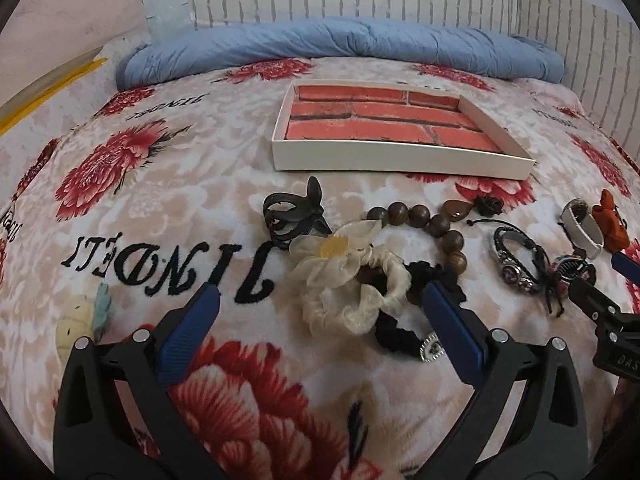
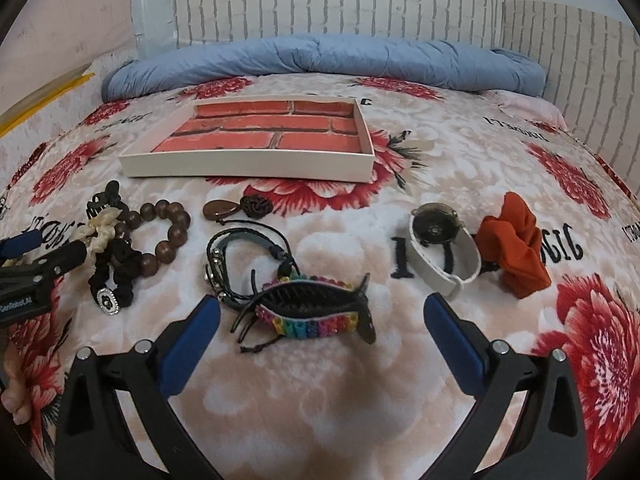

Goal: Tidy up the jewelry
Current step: 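Grasp the cream flower scrunchie with left tool while right tool grasps rainbow hair clip, then carry both items into the white tray and open both tools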

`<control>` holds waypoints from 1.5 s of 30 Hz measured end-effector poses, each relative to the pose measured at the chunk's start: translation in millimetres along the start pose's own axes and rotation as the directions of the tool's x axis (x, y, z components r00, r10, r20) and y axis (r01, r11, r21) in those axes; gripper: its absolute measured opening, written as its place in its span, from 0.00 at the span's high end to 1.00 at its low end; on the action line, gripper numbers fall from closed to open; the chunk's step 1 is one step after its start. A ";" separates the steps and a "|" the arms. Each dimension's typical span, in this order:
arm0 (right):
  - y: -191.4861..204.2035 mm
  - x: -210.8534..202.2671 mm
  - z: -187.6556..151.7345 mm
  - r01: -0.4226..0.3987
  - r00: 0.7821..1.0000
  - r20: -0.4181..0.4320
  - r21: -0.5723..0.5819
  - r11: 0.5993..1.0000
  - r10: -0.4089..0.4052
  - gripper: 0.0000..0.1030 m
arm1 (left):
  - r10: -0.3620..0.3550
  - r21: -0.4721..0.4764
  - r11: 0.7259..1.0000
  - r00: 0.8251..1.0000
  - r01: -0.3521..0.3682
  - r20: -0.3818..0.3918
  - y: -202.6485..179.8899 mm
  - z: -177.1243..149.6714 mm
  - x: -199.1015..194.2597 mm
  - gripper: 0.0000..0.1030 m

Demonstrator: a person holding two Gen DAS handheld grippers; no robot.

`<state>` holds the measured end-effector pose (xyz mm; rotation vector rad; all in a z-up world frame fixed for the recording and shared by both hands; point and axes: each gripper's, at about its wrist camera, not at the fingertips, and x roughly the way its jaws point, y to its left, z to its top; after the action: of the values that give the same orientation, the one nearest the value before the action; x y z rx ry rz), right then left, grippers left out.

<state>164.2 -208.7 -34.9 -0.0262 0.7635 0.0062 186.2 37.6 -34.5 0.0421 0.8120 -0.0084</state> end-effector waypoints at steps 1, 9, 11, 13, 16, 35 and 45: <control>1.3 2.0 0.8 0.004 1.000 -0.007 -0.005 1.000 -0.004 0.04 | -0.006 -0.003 1.000 1.000 0.006 -0.008 1.0 1.3 2.7 0.05; 6.5 22.5 5.3 0.036 0.995 -0.090 -0.019 0.999 -0.038 0.04 | -0.025 0.000 1.000 0.998 0.025 -0.055 0.5 10.4 18.9 0.05; 6.5 26.7 5.9 0.042 0.994 -0.104 -0.015 0.999 -0.044 0.04 | -0.031 -0.001 1.000 0.998 0.030 -0.060 0.8 12.4 21.8 0.05; 5.5 30.5 6.4 0.043 0.992 -0.116 -0.005 0.999 -0.044 0.04 | -0.027 -0.003 1.000 0.998 0.027 -0.062 1.8 13.5 24.8 0.05; 4.4 33.0 7.2 0.049 0.992 -0.118 0.005 0.999 -0.048 0.04 | -0.034 -0.011 0.999 0.997 0.033 -0.075 4.5 13.5 29.5 0.05; 10.6 31.5 4.3 0.000 0.994 -0.107 -0.016 1.000 -0.002 0.25 | -0.120 -0.054 0.992 0.986 0.114 -0.112 15.8 13.8 38.4 0.32; 1.2 26.6 5.1 -0.037 0.995 -0.097 0.016 0.999 0.038 0.26 | -0.090 0.002 0.996 0.991 0.090 -0.095 12.4 10.8 27.1 0.62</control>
<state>186.9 -207.5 -49.7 0.0012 0.8617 0.0357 212.9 49.8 -46.3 0.0115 0.9087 -0.0949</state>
